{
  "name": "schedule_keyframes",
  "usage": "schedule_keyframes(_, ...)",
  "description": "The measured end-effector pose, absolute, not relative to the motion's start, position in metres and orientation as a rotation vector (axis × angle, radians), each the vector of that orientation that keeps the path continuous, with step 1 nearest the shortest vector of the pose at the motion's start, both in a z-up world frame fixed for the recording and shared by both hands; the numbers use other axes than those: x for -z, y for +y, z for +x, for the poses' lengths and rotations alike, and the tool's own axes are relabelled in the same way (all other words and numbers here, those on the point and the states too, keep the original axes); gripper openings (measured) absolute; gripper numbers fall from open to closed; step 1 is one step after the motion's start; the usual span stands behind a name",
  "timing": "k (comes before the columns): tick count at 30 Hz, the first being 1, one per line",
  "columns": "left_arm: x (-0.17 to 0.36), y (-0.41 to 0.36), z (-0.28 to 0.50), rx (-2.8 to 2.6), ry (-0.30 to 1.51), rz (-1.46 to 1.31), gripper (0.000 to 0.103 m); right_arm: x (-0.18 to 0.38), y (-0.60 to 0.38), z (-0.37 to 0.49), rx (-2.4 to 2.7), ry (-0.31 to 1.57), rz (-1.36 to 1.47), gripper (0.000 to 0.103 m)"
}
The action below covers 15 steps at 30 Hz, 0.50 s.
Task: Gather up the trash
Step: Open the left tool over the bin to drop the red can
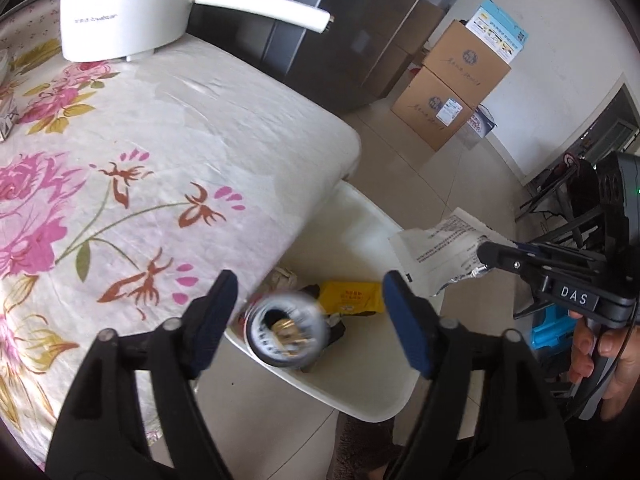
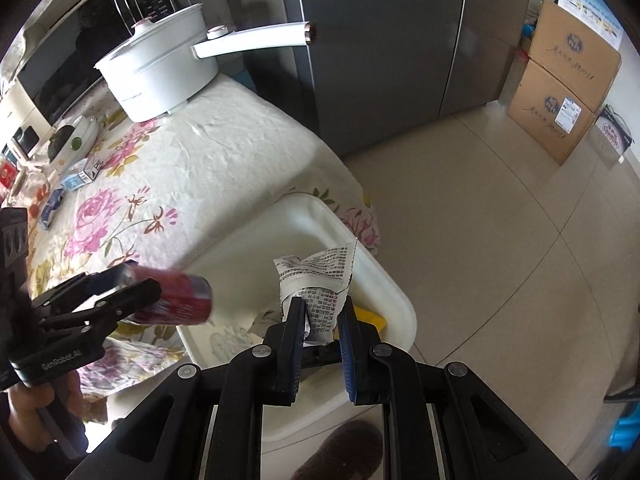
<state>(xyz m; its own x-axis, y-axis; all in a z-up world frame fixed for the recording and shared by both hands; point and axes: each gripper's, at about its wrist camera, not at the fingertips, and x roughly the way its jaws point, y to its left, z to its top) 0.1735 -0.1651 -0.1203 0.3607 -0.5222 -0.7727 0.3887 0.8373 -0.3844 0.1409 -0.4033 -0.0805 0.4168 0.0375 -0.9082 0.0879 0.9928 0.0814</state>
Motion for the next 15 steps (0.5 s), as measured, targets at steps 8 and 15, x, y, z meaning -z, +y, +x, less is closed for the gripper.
schedule_keyframes(8,0.106,-0.133,0.172,0.520,1.037,-0.139,0.089,0.081,-0.400,0.142,0.034,1.146,0.117,0.017)
schedule_keyframes(15,0.099,-0.105,0.171,0.463,1.038,-0.129,0.098,0.084,-0.388,0.145,0.035,1.156,0.100,0.018)
